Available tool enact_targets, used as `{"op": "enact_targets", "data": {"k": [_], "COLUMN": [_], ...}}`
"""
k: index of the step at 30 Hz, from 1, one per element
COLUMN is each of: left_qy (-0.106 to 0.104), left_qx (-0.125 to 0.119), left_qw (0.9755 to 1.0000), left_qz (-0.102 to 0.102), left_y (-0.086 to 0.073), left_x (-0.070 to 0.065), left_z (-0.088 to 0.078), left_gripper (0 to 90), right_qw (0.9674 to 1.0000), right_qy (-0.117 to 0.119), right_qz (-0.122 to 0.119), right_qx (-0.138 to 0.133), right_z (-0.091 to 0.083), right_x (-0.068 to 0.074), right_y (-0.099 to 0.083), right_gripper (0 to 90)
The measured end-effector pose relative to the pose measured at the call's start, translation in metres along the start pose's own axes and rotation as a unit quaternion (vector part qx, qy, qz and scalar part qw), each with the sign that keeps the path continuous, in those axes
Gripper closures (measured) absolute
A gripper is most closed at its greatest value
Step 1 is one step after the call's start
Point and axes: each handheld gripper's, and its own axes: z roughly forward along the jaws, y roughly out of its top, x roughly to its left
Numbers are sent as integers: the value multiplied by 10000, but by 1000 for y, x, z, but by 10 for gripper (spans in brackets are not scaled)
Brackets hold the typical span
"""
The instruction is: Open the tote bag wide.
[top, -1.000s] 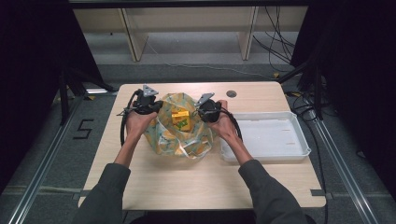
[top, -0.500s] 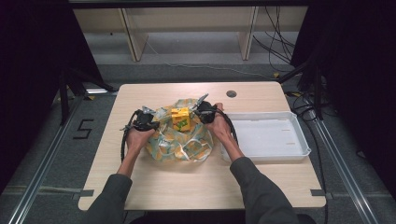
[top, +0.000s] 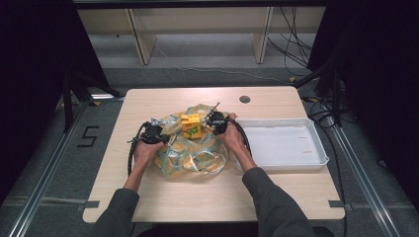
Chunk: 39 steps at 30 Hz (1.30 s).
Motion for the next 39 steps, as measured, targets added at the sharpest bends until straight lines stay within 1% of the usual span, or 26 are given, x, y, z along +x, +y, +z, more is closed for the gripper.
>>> {"op": "enact_targets", "data": {"k": [3,4,5,6,7,9,10,11,12,15,16,18,19,20,21,22,23,26,28,29,31,33,35,36,38,39], "left_qy": [-69,-95,-88,-158,-181,-268,-303,-295,-281,-271,-265,-215,-272,-248,-245,-253,-272,-271,-310,-357,-470,-439,-437,-474,-542,-505], "left_qx": [22,11,-93,-91,-191,-261,-311,-369,-501,-691,-744,-782,-865,-918,-884,-942,-971,-958,-994,-1005,-995,-978,-1007,-1040,-954,-943], "left_qw": [10000,9999,9999,9998,9996,9992,9989,9988,9981,9969,9966,9966,9957,9952,9957,9952,9948,9950,9946,9943,9939,9942,9940,9934,9939,9942], "left_qz": [66,64,23,-22,-65,-146,-161,-111,-211,-252,-233,-151,-214,-216,-114,-129,-149,-32,26,22,-37,13,-35,-93,-61,-105], "left_y": [1,2,2,3,3,6,8,10,12,17,18,19,19,19,17,15,13,5,-1,-3,-9,-16,-25,-30,-40,-45], "left_x": [0,1,0,1,2,3,3,2,0,-1,-1,-2,-5,-7,-9,-12,-14,-22,-26,-28,-31,-33,-38,-41,-44,-46], "left_z": [-3,-5,-6,-9,-11,-18,-22,-27,-29,-43,-51,-62,-67,-72,-78,-83,-85,-98,-106,-109,-114,-119,-123,-124,-127,-128], "left_gripper": [810,744,744,724,697,631,616,592,559,505,484,456,452,445,440,437,427,420,419,415,397,383,372,364,353,340], "right_qw": [9999,9997,9997,9994,9988,9977,9966,9961,9943,9920,9892,9858,9848,9839,9822,9823,9808,9808,9800,9809,9800,9800,9798,9793,9779,9773], "right_qy": [31,21,21,60,102,64,81,71,126,144,173,323,354,383,453,452,434,522,475,505,546,554,554,584,631,606], "right_qz": [108,243,243,288,376,516,599,547,684,649,778,870,899,901,875,867,885,849,819,790,809,800,827,829,858,773], "right_qx": [-10,-97,-97,-181,-295,-445,-563,-682,-808,-1076,-1229,-1399,-1445,-1495,-1600,-1597,-1683,-1674,-1750,-1702,-1735,-1737,-1733,-1754,-1797,-1875], "right_z": [0,-1,-1,-3,-6,-13,-17,-20,-27,-41,-45,-55,-60,-63,-65,-68,-69,-74,-75,-77,-77,-78,-79,-80,-81,-81], "right_x": [0,-2,-2,-4,-4,-5,-6,-8,-9,-13,-12,-13,-13,-14,-14,-13,-13,-12,-11,-11,-11,-10,-8,-7,-4,-4], "right_y": [-2,-2,-2,-2,-2,-1,-1,-1,0,0,0,-1,-1,-2,-3,-3,-4,-5,-5,-5,-5,-5,-5,-4,-3,-3], "right_gripper": [852,764,764,727,674,580,540,509,475,428,415,406,399,393,391,388,387,388,384,382,381,371,364,360,353,351]}}
